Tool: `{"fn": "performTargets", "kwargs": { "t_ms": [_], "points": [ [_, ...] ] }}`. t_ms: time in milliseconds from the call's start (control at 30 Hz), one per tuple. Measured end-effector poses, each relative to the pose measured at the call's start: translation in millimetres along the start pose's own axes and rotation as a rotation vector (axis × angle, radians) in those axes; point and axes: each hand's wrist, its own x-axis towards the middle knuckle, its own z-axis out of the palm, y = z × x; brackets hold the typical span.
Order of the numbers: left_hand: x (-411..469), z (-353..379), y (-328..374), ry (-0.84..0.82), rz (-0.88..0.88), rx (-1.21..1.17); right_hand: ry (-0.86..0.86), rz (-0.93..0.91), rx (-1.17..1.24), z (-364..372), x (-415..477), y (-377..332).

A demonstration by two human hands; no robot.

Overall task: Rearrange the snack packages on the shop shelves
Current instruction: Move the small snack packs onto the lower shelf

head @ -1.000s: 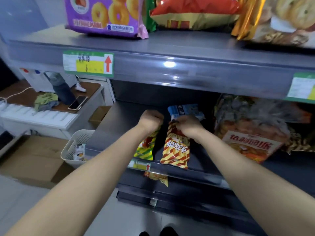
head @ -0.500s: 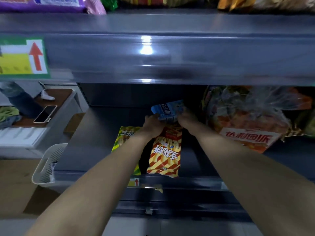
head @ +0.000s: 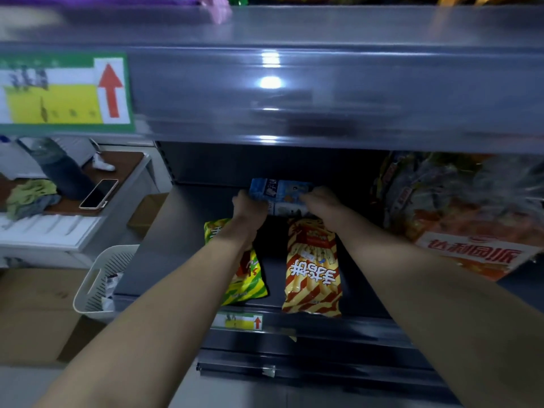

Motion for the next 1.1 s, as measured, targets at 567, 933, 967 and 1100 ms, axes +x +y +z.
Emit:
{"fn": "performTargets", "kwargs": {
  "t_ms": [567, 933, 967, 1100],
  "points": [
    [-76.7, -56.8, -12.3, 0.348, -0.061, -0.359, 0.059, -0.179, 0.611, 20.8, -103.6, -9.1],
    [-285.4, -43.1, 15.8, 0.405, -0.077, -0.637, -0.465, -0.283, 0.583, -26.2, -238.1, 67.9],
    [-305.4, -38.6, 19.3, 0.400, -0.078, -0.664, -0.490, -0.296, 0.569, -36.0, -248.7, 76.9],
    [-371.2, -17.8, 30.7, 0.407, -0.034, -0.705, -0.538, -0.340, 0.575, -77.6, -290.5, 105.8]
  ]
}}
